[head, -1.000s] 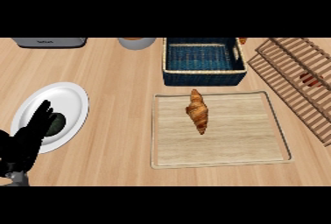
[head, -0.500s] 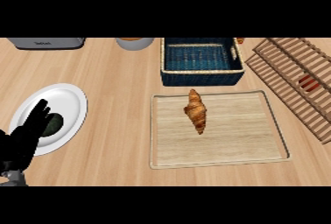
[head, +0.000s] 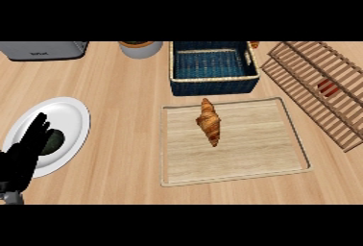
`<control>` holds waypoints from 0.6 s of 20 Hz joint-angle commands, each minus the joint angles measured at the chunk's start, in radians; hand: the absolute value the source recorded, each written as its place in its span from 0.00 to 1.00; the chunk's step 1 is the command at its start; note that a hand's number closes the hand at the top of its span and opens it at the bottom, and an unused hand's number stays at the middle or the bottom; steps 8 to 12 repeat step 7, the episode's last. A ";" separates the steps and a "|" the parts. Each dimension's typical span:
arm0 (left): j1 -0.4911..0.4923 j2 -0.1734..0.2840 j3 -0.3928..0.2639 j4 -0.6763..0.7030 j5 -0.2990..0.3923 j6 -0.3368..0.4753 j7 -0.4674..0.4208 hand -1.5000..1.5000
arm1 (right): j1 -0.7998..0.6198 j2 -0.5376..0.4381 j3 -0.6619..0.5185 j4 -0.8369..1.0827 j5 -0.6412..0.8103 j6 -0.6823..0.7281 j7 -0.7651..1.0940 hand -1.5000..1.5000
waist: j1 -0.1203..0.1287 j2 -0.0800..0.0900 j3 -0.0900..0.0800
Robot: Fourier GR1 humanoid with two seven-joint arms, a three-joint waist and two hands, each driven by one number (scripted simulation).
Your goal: Pick the bell pepper from the tray and place it in the tiered shelf
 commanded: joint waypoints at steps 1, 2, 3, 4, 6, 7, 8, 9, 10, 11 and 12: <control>0.071 -0.003 0.015 -0.012 0.009 -0.006 -0.001 0.50 | -0.001 -0.056 -0.095 -0.132 -0.090 0.278 0.179 0.00 | -0.026 -0.017 -0.003; 0.045 0.018 0.031 0.001 0.007 0.002 0.014 0.50 | 0.010 -0.064 -0.113 -0.134 -0.110 0.319 0.172 0.00 | -0.038 -0.015 -0.003; 0.054 -0.022 0.004 -0.025 0.000 0.017 0.005 0.50 | -0.009 -0.068 -0.101 -0.164 -0.116 0.352 0.195 0.00 | -0.030 -0.016 -0.004; 0.070 -0.009 0.008 -0.018 -0.001 0.004 0.004 0.50 | -0.010 -0.075 -0.141 -0.188 -0.139 0.368 0.185 0.00 | -0.051 -0.025 -0.004; 0.089 -0.004 0.029 -0.014 0.010 0.004 0.001 0.50 | 0.017 -0.073 -0.207 -0.229 -0.180 0.413 0.155 0.00 | -0.063 -0.028 -0.003; 0.072 0.001 0.032 -0.005 0.020 -0.004 0.005 0.50 | -0.001 -0.086 -0.201 -0.243 -0.185 0.437 0.167 0.00 | -0.069 -0.028 -0.005; 0.072 0.001 0.032 -0.005 0.020 -0.004 0.005 0.50 | -0.001 -0.086 -0.201 -0.243 -0.185 0.437 0.167 0.00 | -0.069 -0.028 -0.005; 0.072 0.001 0.032 -0.005 0.020 -0.004 0.005 0.50 | -0.001 -0.086 -0.201 -0.243 -0.185 0.437 0.167 0.00 | -0.069 -0.028 -0.005; 0.072 0.001 0.032 -0.005 0.020 -0.004 0.005 0.50 | -0.001 -0.086 -0.201 -0.243 -0.185 0.437 0.167 0.00 | -0.069 -0.028 -0.005; 0.072 0.001 0.032 -0.005 0.020 -0.004 0.005 0.50 | -0.001 -0.086 -0.201 -0.243 -0.185 0.437 0.167 0.00 | -0.069 -0.028 -0.005; 0.072 0.001 0.032 -0.005 0.020 -0.004 0.005 0.50 | -0.001 -0.086 -0.201 -0.243 -0.185 0.437 0.167 0.00 | -0.069 -0.028 -0.005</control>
